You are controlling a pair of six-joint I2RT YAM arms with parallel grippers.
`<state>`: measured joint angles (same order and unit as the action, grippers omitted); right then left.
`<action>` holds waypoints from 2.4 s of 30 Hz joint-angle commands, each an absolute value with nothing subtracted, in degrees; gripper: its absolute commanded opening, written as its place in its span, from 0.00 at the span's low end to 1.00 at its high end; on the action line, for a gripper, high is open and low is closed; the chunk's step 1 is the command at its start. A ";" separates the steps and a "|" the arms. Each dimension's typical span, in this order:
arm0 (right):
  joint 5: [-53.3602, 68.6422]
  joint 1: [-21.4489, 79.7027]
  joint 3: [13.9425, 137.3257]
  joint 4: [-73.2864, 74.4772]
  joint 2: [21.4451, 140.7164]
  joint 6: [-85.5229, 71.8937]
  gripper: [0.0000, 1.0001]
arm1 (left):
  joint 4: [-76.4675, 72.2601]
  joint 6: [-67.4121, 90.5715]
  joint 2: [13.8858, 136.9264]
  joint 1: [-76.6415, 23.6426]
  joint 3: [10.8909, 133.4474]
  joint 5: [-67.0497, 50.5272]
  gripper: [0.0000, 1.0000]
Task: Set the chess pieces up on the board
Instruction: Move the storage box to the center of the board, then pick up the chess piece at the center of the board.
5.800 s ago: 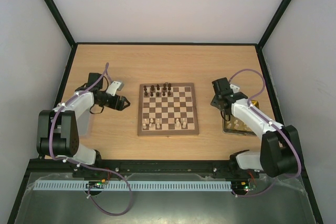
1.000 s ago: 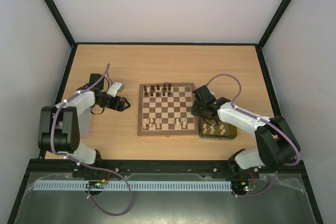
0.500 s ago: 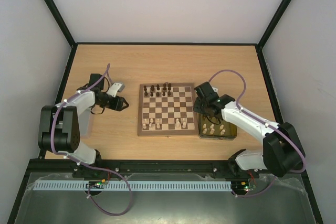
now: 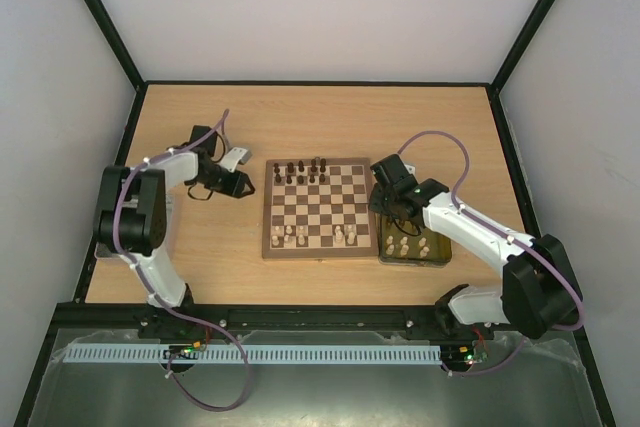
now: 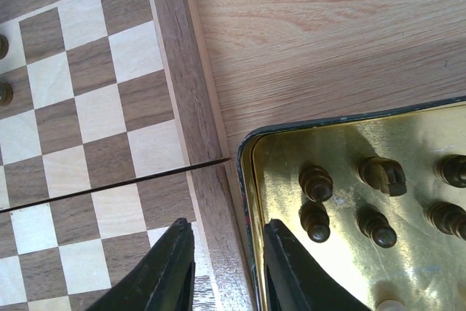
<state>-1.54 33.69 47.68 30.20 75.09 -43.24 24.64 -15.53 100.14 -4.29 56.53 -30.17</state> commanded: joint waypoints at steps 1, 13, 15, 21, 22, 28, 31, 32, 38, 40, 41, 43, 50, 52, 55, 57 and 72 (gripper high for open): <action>-3.17 34.01 47.95 32.00 74.12 -43.23 0.25 | 25.74 -13.52 107.09 -4.20 63.29 -29.86 0.40; -3.17 34.01 46.33 31.72 73.13 -43.38 0.22 | 25.00 -10.96 113.92 -8.52 67.72 -30.53 0.41; -3.19 34.01 46.35 31.81 73.08 -43.33 0.22 | 24.95 -10.99 113.79 -9.54 67.47 -30.17 0.41; -2.28 34.01 46.18 32.52 72.53 -42.80 0.20 | 25.10 -11.86 111.93 -9.54 66.26 -27.74 0.42; -2.44 33.99 46.03 32.68 72.33 -42.79 0.19 | 25.10 -12.17 111.37 -9.43 65.68 -27.20 0.42; -4.21 34.01 44.89 33.67 70.61 -42.81 0.17 | 24.96 -14.72 104.66 -8.37 59.67 -24.03 0.49; -4.81 34.01 44.50 34.36 69.89 -42.80 0.17 | 25.39 -16.16 100.31 -7.81 56.13 -23.42 0.53; -4.99 34.01 44.35 34.72 69.80 -42.81 0.19 | 25.61 -16.51 99.03 -7.79 55.08 -23.29 0.54; -8.43 33.78 43.93 36.40 68.35 -43.45 0.27 | 27.43 -18.39 93.17 -7.78 50.92 -24.66 0.61; -8.20 33.48 44.17 36.09 69.09 -43.46 0.30 | 27.30 -18.47 92.15 -7.80 50.23 -24.70 0.63; -7.87 33.34 44.34 35.91 69.56 -43.45 0.31 | 27.08 -18.32 91.73 -7.78 49.93 -24.68 0.63; -6.61 33.22 44.75 35.38 70.35 -43.42 0.31 | 26.29 -17.76 91.00 -7.81 49.18 -24.80 0.65; -0.10 34.63 44.57 34.92 67.87 -44.26 0.33 | 24.96 -17.86 89.54 -7.73 47.12 -24.38 0.66; 0.05 37.80 45.30 35.44 67.41 -46.18 0.32 | 24.51 -17.72 89.53 -7.73 46.89 -24.40 0.66; -3.23 46.33 50.39 37.62 68.89 -50.79 0.33 | 24.22 -17.62 89.78 -7.71 46.97 -24.39 0.67; -4.58 51.04 53.60 38.61 70.82 -53.34 0.35 | 24.09 -17.58 89.83 -7.65 47.08 -24.28 0.67; -7.54 59.61 58.96 42.67 77.21 -55.99 0.36 | 23.87 -17.41 88.89 -7.65 46.85 -25.26 0.68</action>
